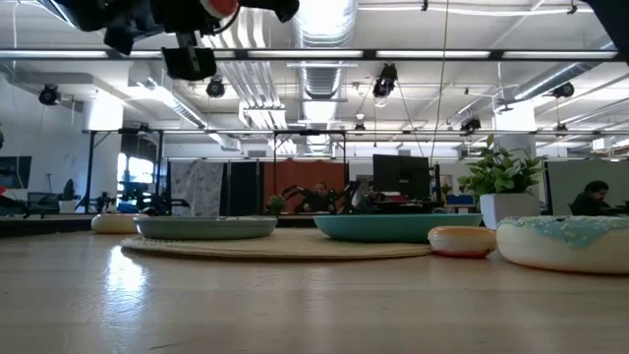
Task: Pick & Place donuts
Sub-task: Put the small red donut on the light blue plate
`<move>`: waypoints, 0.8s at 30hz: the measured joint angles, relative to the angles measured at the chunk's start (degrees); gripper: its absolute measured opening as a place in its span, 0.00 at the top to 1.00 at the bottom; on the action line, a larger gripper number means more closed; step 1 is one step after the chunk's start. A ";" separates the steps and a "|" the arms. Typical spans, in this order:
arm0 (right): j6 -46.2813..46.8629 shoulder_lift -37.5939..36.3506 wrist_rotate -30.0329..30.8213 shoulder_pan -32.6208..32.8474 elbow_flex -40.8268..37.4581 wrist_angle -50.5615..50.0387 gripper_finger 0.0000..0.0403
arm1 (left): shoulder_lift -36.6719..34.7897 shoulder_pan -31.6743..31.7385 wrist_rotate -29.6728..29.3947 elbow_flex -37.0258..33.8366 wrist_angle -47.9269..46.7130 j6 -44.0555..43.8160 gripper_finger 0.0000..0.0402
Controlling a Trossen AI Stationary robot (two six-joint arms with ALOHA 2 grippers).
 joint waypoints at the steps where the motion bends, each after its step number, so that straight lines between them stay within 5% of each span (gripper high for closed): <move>1: -0.33 0.48 -0.07 0.01 0.80 -1.32 0.49 | 0.11 0.17 0.66 -0.02 -0.06 -0.06 1.00; 24: -1.63 5.29 -3.49 0.00 6.99 -4.41 0.50 | 3.89 3.32 4.97 3.67 1.11 1.27 1.00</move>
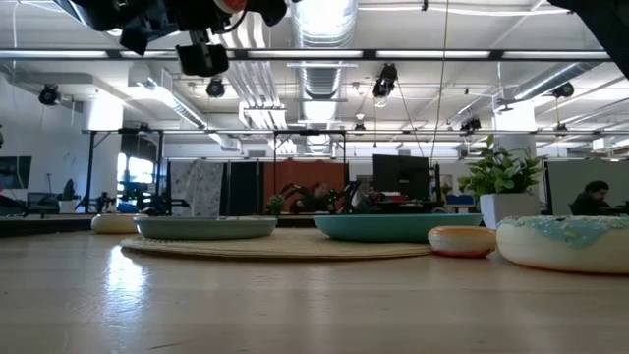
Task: Pick & Place donuts
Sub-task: Put the small red donut on the light blue plate
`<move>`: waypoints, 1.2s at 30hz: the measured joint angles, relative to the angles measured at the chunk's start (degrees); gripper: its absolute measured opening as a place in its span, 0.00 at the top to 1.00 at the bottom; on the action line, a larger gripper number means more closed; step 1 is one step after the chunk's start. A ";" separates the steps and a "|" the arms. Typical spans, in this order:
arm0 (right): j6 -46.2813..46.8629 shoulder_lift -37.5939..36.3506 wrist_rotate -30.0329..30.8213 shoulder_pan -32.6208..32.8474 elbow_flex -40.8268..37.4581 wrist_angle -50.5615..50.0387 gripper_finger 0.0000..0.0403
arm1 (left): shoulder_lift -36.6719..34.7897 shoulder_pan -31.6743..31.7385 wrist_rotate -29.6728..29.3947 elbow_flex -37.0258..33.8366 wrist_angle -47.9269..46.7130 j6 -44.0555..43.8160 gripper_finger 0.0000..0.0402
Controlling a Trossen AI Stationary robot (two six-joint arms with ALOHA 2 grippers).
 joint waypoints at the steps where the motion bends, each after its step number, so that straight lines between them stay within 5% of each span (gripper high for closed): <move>1: 0.00 0.00 0.01 0.00 0.00 0.01 0.51 | 0.14 -0.02 0.16 0.24 0.20 -0.06 1.00; 9: 0.00 0.00 0.14 0.02 -0.04 -0.51 0.70 | 0.47 -0.20 0.08 0.22 0.39 -0.90 0.99; 15: 0.00 -0.07 0.42 0.00 -0.07 -2.07 0.87 | 0.08 -0.22 -1.89 0.27 0.24 -3.25 0.88; 23: 2.92 -0.07 2.87 -0.24 -0.07 -7.73 0.96 | -2.25 -0.26 -6.59 0.07 -6.09 -0.31 0.76; 29: 10.48 -0.07 5.41 -3.14 -4.46 -10.19 0.96 | -11.39 -4.92 -25.49 0.00 -26.23 5.86 0.77; 36: 25.59 4.65 5.35 -6.49 -11.38 4.90 0.96 | -21.99 -23.22 -55.08 -0.04 -31.60 3.82 0.77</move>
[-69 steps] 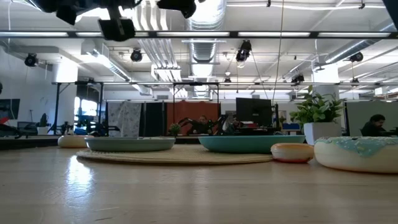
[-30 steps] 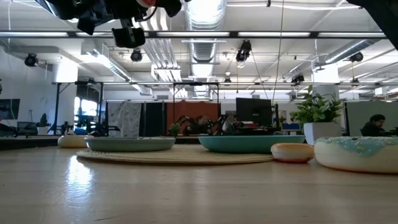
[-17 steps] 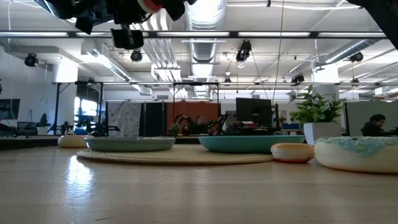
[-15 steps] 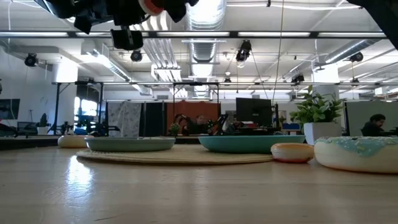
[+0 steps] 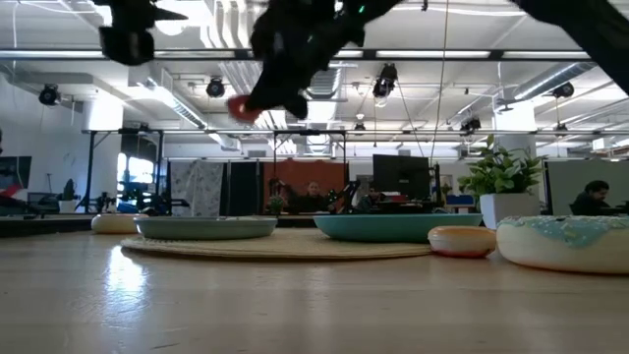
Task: Pick & Place donuts
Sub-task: Put the small red donut on the light blue plate
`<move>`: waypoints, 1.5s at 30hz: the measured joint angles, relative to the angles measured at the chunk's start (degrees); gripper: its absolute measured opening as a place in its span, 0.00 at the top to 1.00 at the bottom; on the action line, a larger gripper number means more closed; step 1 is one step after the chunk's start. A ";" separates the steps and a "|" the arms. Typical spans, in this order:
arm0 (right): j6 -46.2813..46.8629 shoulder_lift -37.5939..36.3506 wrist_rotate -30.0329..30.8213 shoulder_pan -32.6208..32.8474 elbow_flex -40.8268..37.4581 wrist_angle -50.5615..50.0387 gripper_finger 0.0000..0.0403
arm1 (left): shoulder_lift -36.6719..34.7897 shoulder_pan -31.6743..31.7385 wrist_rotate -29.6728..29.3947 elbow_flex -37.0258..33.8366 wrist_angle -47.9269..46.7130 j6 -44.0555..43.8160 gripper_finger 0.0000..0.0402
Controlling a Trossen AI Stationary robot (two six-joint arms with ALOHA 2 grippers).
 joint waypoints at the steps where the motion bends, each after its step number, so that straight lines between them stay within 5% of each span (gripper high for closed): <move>1: 1.75 1.47 -0.04 -0.17 0.34 1.37 0.96 | -0.96 -2.95 -4.11 0.00 -0.09 -0.25 0.77; 7: 11.79 12.43 -0.93 -0.80 9.44 2.78 0.96 | -2.78 -17.61 -24.43 0.00 -0.15 -1.44 0.77; 11: 19.65 19.93 -1.76 -2.19 15.88 2.05 0.96 | -2.71 -23.11 -30.42 0.00 -0.41 -2.76 0.77; 22: 28.33 27.60 -7.10 -3.79 20.95 0.90 0.95 | -2.58 -26.99 -32.55 -0.04 -0.39 -4.26 0.77; 29: 27.20 27.96 -0.16 -3.43 21.17 2.40 0.87 | -2.60 -26.99 -32.62 -0.09 -0.37 -4.23 0.77; 45: 25.27 28.19 1.86 -3.49 21.08 0.97 0.65 | -2.58 -27.03 -32.38 -0.42 -0.62 -4.84 0.77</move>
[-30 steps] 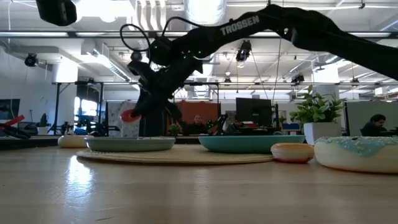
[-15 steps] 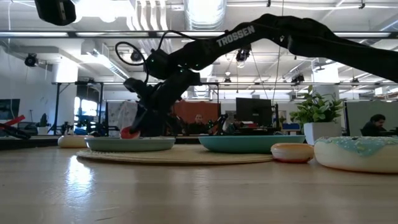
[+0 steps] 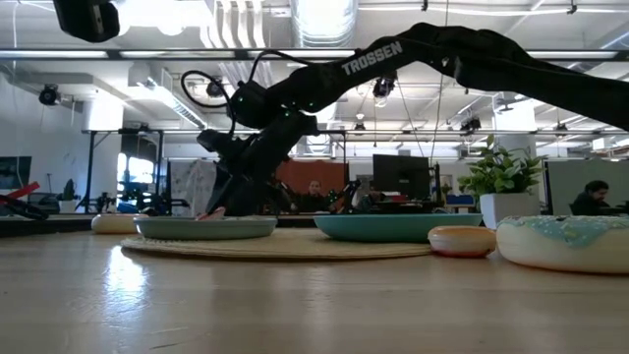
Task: Pick & Place donuts
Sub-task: Put the small red donut on the light blue plate, then put the small yellow donut on the light blue plate
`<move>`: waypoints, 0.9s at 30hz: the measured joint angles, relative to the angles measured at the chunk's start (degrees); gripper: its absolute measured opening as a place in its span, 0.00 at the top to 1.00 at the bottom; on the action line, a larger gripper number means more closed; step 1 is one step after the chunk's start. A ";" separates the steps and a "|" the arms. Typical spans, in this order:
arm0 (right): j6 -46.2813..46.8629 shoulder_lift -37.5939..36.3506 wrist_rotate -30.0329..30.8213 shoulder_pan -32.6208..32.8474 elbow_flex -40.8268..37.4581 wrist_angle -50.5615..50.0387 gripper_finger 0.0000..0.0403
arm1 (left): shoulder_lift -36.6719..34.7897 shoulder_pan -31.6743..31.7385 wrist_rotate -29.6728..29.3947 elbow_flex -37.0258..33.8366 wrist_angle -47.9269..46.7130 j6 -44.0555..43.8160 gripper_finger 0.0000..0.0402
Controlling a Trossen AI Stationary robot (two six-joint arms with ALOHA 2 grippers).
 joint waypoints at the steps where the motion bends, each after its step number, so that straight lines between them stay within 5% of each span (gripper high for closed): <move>1: -0.12 -0.11 0.49 0.00 0.00 -0.02 0.64 | 0.00 0.00 0.00 -0.09 -0.03 -0.63 0.77; 7: -3.84 -1.97 1.19 -0.02 0.13 -5.03 0.59 | 0.28 -0.07 0.66 -0.37 -0.11 -1.75 0.77; 13: -13.89 -6.22 1.47 0.42 0.13 -21.86 0.56 | 0.77 -0.11 1.91 -0.37 -1.73 -2.52 0.77; 22: -22.62 -16.97 10.09 6.67 -0.33 -30.83 0.56 | 7.76 -0.35 11.08 -0.85 -18.28 -5.78 0.77; 27: -21.21 -22.91 15.55 12.24 -3.93 -30.70 0.56 | 14.12 -1.30 15.71 -3.36 -17.59 -5.41 0.77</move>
